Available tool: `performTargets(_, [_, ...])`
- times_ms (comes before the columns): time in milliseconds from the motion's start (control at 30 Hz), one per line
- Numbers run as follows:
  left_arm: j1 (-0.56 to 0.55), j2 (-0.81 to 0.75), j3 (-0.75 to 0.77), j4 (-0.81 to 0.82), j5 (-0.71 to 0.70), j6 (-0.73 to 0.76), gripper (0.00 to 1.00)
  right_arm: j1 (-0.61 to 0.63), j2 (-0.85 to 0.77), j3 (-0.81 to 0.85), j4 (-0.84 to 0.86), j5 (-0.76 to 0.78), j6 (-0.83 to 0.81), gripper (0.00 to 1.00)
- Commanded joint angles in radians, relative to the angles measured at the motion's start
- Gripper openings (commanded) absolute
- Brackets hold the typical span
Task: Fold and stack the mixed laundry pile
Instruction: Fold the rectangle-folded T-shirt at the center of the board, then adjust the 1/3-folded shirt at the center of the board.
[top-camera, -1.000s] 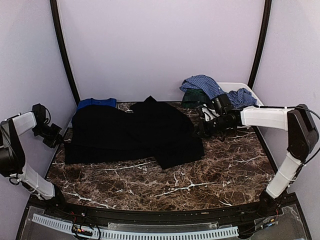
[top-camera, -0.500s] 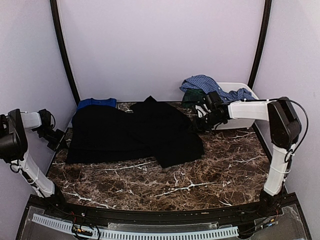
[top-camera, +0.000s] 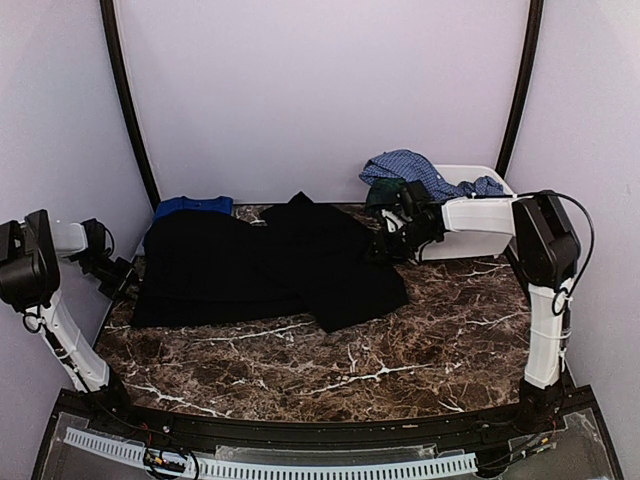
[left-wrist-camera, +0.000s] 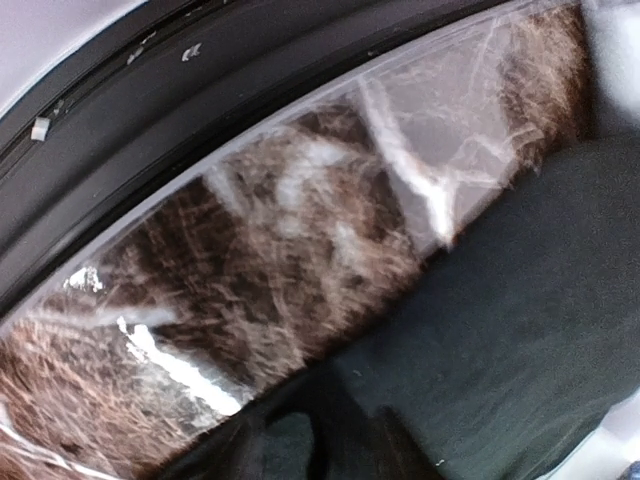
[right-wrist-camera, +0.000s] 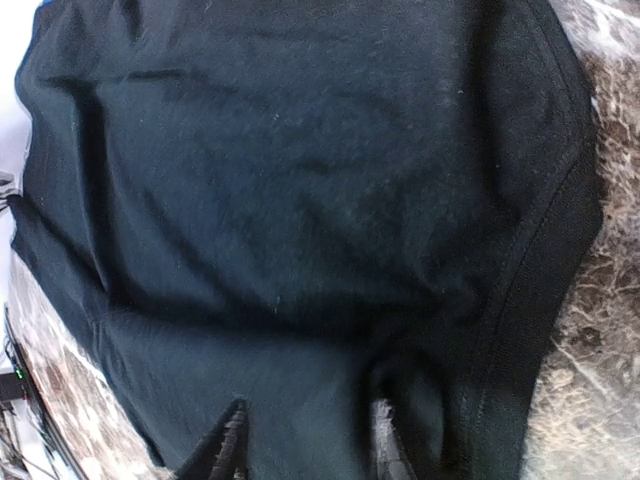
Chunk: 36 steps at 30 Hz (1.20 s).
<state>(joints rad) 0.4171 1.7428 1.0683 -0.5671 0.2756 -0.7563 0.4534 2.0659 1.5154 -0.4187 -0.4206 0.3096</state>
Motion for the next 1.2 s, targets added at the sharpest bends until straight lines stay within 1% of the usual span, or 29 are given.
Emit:
performTargets(0, [-0.022, -0.156, 0.042, 0.004, 0.009, 0.101, 0.58, -0.022, -0.119, -0.008, -0.042, 0.006, -0.022, 0.48])
performTargets(33, [-0.045, -0.185, 0.047, 0.003, -0.004, 0.117, 0.72, -0.025, -0.15, -0.017, -0.057, 0.011, -0.029, 0.52])
performTargets(67, [-0.058, -0.244, 0.051, 0.012, 0.019, 0.151, 0.76, -0.029, -0.181, -0.026, -0.066, 0.015, -0.033, 0.54])
performTargets(100, [-0.089, -0.272, 0.051, 0.022, 0.043, 0.17, 0.79, -0.031, -0.229, -0.041, -0.078, 0.018, -0.036, 0.55])
performTargets(133, [-0.112, -0.328, 0.047, 0.047, 0.072, 0.199, 0.79, -0.032, -0.266, -0.067, -0.086, 0.022, -0.036, 0.54])
performTargets(167, [-0.179, -0.353, 0.046, 0.061, 0.072, 0.21, 0.8, -0.033, -0.3, -0.092, -0.089, 0.019, -0.037, 0.53])
performTargets(200, [-0.219, -0.387, 0.046, 0.066, 0.078, 0.231, 0.8, -0.033, -0.337, -0.129, -0.087, 0.006, -0.033, 0.53])
performTargets(233, [-0.312, -0.398, 0.036, 0.084, 0.088, 0.238, 0.8, -0.032, -0.372, -0.172, -0.078, -0.019, -0.026, 0.53])
performTargets(267, [-0.361, -0.412, 0.027, 0.097, 0.108, 0.228, 0.79, -0.032, -0.404, -0.216, -0.068, -0.039, -0.017, 0.52])
performTargets(300, [-0.469, -0.416, -0.005, 0.145, 0.119, 0.203, 0.78, -0.03, -0.434, -0.261, -0.062, -0.05, -0.007, 0.51])
performTargets(333, [-0.516, -0.415, -0.024, 0.178, 0.142, 0.191, 0.76, -0.029, -0.459, -0.304, -0.053, -0.058, 0.003, 0.5])
performTargets(367, [-0.616, -0.406, -0.058, 0.234, 0.142, 0.163, 0.74, -0.025, -0.485, -0.351, -0.035, -0.07, 0.016, 0.5])
performTargets(400, [-0.665, -0.399, -0.072, 0.263, 0.127, 0.151, 0.72, -0.022, -0.505, -0.392, -0.017, -0.077, 0.03, 0.49])
performTargets(433, [-0.752, -0.375, -0.094, 0.322, 0.123, 0.137, 0.71, -0.017, -0.516, -0.424, 0.001, -0.079, 0.039, 0.48])
performTargets(467, [-0.795, -0.36, -0.1, 0.346, 0.105, 0.128, 0.68, -0.012, -0.524, -0.452, 0.012, -0.081, 0.048, 0.47])
performTargets(500, [-0.873, -0.319, -0.104, 0.386, 0.097, 0.107, 0.66, -0.007, -0.528, -0.474, 0.025, -0.085, 0.055, 0.46])
performTargets(533, [-0.906, -0.298, -0.104, 0.407, 0.093, 0.099, 0.64, 0.004, -0.527, -0.494, 0.04, -0.082, 0.061, 0.46])
performTargets(567, [-0.97, -0.249, -0.096, 0.442, 0.091, 0.083, 0.63, 0.011, -0.523, -0.513, 0.055, -0.076, 0.066, 0.46])
performTargets(600, [-0.999, -0.224, -0.089, 0.452, 0.069, 0.075, 0.61, 0.017, -0.516, -0.525, 0.068, -0.067, 0.07, 0.45])
performTargets(667, [-1.1, -0.158, -0.073, 0.502, 0.043, 0.056, 0.59, 0.025, -0.492, -0.545, 0.087, -0.028, 0.073, 0.45])
performTargets(767, [-1.158, -0.064, -0.057, 0.556, 0.022, 0.006, 0.57, 0.028, -0.462, -0.568, 0.107, 0.028, 0.071, 0.43])
performTargets(867, [-1.198, 0.015, -0.062, 0.639, 0.021, -0.051, 0.54, 0.028, -0.421, -0.58, 0.137, 0.031, 0.071, 0.41])
performTargets(967, [-1.222, 0.066, -0.064, 0.677, 0.014, -0.089, 0.51, 0.03, -0.39, -0.58, 0.16, 0.03, 0.074, 0.39])
performTargets(1167, [-1.246, 0.151, -0.057, 0.746, 0.009, -0.135, 0.48, 0.03, -0.348, -0.583, 0.181, 0.031, 0.075, 0.3])
